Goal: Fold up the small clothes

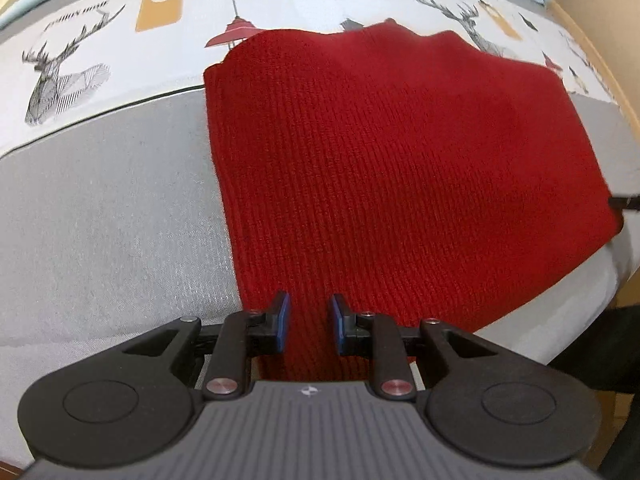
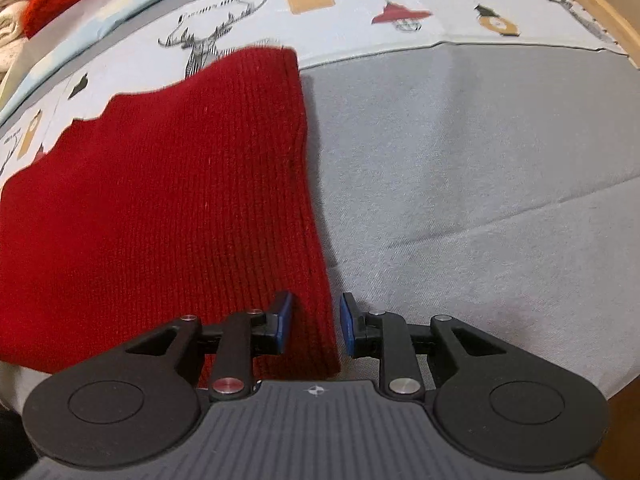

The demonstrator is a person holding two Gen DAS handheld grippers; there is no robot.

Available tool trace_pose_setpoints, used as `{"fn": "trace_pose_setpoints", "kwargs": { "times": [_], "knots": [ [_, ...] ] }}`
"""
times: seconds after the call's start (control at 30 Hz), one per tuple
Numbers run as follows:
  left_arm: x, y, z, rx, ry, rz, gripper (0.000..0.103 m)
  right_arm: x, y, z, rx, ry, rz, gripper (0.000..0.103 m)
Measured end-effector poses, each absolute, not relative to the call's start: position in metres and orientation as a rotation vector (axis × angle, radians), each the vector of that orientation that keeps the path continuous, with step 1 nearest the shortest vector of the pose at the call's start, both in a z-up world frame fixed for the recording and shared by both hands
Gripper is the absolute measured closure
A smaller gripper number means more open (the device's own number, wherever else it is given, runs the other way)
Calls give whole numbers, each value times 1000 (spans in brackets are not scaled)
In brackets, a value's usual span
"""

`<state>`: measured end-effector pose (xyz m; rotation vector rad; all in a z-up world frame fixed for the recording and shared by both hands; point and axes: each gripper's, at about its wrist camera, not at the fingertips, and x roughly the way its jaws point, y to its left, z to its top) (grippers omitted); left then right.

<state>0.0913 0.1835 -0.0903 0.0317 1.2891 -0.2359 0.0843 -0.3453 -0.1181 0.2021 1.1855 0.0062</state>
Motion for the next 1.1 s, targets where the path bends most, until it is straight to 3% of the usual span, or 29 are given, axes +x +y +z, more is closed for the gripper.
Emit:
{"fn": "trace_pose_setpoints", "kwargs": {
  "times": [0.17,0.27,0.37,0.53,0.6,0.83,0.93,1.03,1.1],
  "knots": [
    [93,190,-88,-17,1284,-228,79,83,-353,-113,234,1137,-11,76],
    [93,188,-92,7,1304,-227,79,85,-352,-128,194,1224,-34,66],
    [92,187,-87,10,1285,-225,79,84,-352,-117,195,1179,-47,65],
    [93,202,-58,-70,1153,-178,76,76,-339,-85,150,1030,-57,65],
    [93,210,-48,-94,1104,-128,69,73,-331,-75,143,987,-49,65],
    [81,232,-17,-109,976,-17,69,74,-303,-57,161,911,5,63],
    [75,239,-11,-126,966,-5,68,85,-286,-68,113,978,50,55],
    [71,251,-10,-138,973,18,67,98,-273,-110,23,1203,10,55],
    [67,261,-9,-149,973,34,67,100,-268,-118,-14,1231,-14,55]
  ]
}}
